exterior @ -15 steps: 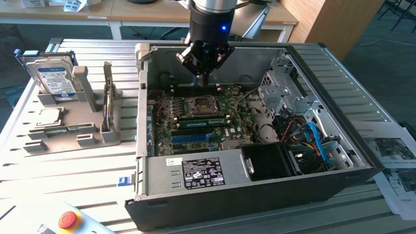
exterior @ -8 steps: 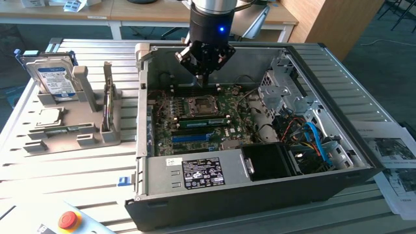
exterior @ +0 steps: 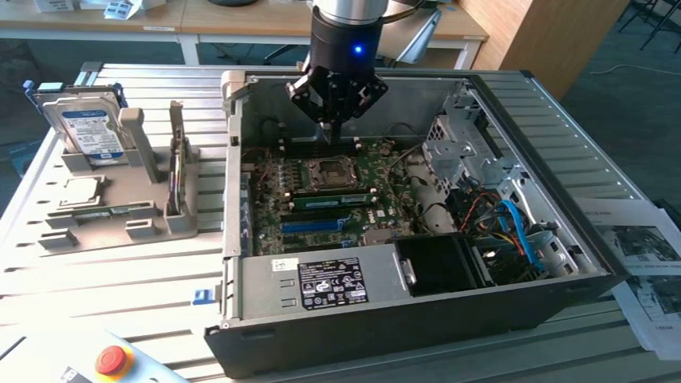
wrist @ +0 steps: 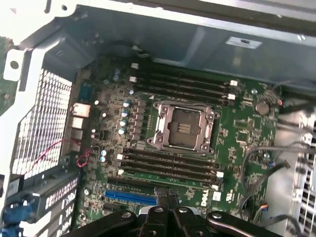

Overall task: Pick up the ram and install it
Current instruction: 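Press down the ram until it locks into place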

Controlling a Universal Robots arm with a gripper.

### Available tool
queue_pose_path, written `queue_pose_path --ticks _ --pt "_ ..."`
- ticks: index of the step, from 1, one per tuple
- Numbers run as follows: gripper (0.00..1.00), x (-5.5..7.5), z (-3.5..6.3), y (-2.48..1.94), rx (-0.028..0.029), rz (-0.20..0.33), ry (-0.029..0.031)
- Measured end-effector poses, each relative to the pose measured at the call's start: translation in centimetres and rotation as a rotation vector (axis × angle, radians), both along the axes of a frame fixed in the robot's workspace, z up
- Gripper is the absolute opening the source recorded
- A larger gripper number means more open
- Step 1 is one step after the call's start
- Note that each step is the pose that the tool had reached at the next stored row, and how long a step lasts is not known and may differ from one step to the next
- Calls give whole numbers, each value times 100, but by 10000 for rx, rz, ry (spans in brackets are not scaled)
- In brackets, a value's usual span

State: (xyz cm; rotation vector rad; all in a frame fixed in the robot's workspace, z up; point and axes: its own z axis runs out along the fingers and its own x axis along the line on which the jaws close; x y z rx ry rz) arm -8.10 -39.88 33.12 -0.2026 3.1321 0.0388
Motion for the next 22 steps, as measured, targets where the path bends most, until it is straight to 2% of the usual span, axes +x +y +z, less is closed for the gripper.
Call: queue_pose_path --ticks 8,15,19,22 --pt "10 0 -8 0 -2 -1362 1" --pt "10 0 -8 0 0 -1425 0" --pt "10 0 -9 0 -1 -1700 0" --pt "10 0 -9 0 0 -1709 0"
